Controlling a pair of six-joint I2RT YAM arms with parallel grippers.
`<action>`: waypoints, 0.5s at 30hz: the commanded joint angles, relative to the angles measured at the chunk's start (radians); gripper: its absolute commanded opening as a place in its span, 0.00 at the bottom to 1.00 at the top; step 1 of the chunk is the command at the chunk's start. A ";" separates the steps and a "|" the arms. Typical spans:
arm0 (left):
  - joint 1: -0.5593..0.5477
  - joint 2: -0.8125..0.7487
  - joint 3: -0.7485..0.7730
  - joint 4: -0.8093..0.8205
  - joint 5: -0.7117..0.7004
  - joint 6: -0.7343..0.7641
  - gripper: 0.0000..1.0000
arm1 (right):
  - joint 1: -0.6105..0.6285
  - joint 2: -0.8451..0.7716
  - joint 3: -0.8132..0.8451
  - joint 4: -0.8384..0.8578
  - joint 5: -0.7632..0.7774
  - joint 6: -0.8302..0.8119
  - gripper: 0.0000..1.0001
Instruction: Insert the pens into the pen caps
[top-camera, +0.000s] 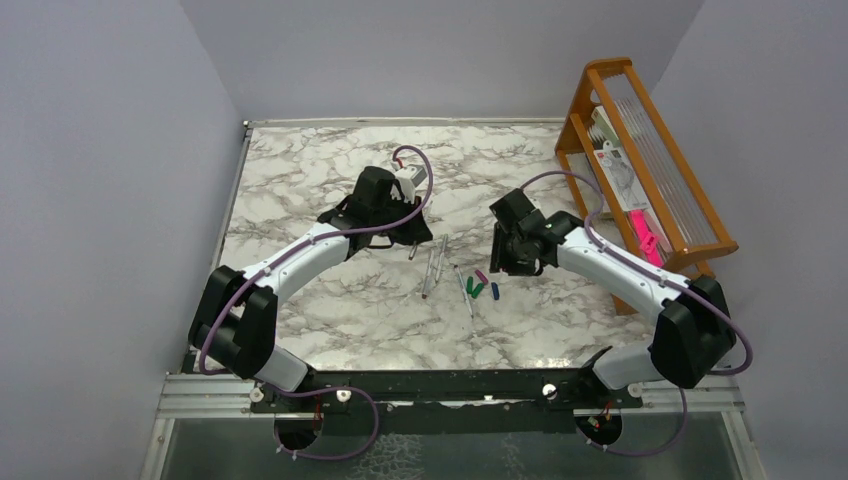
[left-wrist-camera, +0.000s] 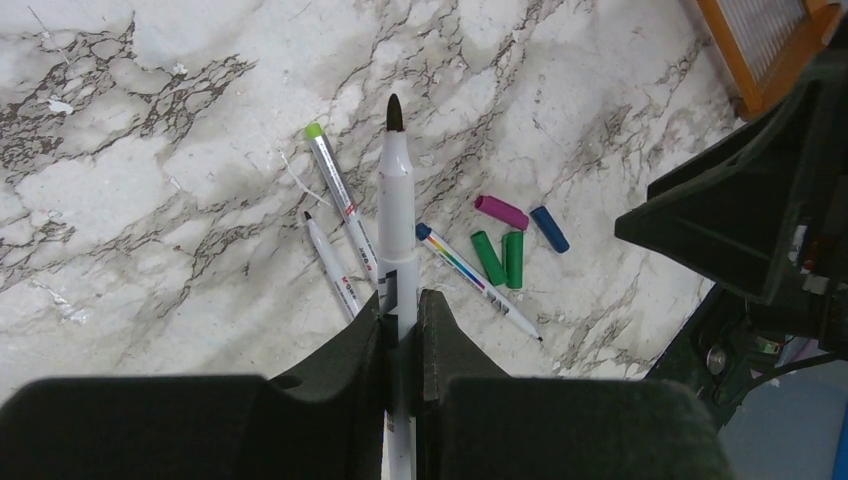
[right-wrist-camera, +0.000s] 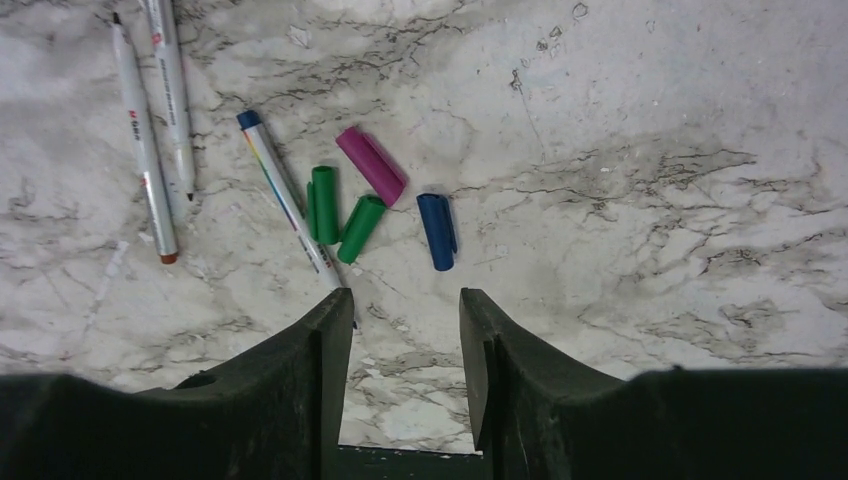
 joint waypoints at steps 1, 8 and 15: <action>-0.003 -0.035 -0.002 0.022 0.007 -0.015 0.00 | -0.003 0.062 -0.014 0.048 -0.053 -0.044 0.45; -0.002 -0.055 -0.023 0.003 -0.012 -0.015 0.00 | -0.004 0.150 -0.011 0.060 -0.049 -0.082 0.51; -0.002 -0.060 -0.026 -0.009 -0.047 -0.010 0.00 | -0.003 0.215 -0.046 0.092 -0.071 -0.087 0.48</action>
